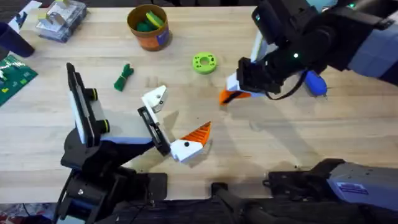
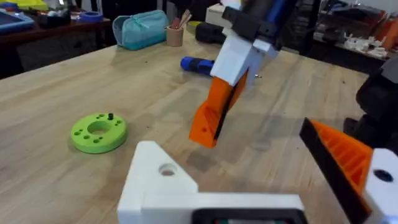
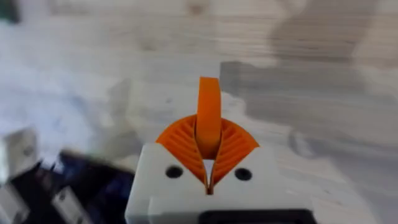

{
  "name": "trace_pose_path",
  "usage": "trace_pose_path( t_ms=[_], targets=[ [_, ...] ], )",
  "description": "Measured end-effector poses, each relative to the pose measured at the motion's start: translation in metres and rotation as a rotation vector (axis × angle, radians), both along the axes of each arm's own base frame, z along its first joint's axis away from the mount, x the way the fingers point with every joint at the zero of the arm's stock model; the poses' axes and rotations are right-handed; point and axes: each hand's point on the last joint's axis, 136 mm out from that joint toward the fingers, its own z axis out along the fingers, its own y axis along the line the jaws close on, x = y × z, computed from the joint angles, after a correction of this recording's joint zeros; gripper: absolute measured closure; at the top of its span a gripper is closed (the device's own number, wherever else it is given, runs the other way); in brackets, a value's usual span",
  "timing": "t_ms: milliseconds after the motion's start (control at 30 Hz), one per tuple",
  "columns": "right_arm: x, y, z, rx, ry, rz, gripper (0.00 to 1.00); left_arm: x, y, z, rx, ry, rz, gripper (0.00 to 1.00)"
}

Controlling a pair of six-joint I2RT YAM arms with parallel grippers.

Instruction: Pick up the gripper from the table and insert it into the empty holder that is missing its gripper. Then pick up a screw, insert it into the mounting hole, and use the screwdriver to tighten it. Finally, clean up the table by picking up the vegetable and placing it into the bucket.

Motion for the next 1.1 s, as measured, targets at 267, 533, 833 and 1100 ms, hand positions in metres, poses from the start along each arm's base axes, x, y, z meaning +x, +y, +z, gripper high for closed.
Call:
trace_pose_path(
  t_ms=[267, 533, 833, 1100],
  targets=[
    [-0.018, 0.052, 0.017, 0.312, 0.026, 0.325, 0.989, 0.000, 0.000, 0.000, 0.000, 0.000, 0.000, 0.006],
    [-0.024, 0.086, 0.032, 0.555, 0.020, 0.502, 0.989, 0.000, 0.000, 0.000, 0.000, 0.000, 0.001, 0.006],
    [-0.020, 0.087, 0.065, 0.771, 0.014, 0.533, 0.989, 0.001, 0.001, 0.000, 0.000, 0.000, 0.007, 0.006],
    [-0.022, 0.095, 0.065, 0.932, 0.119, 0.559, 0.989, 0.001, 0.001, 0.000, 0.000, 0.000, 0.008, 0.006]
  ],
)
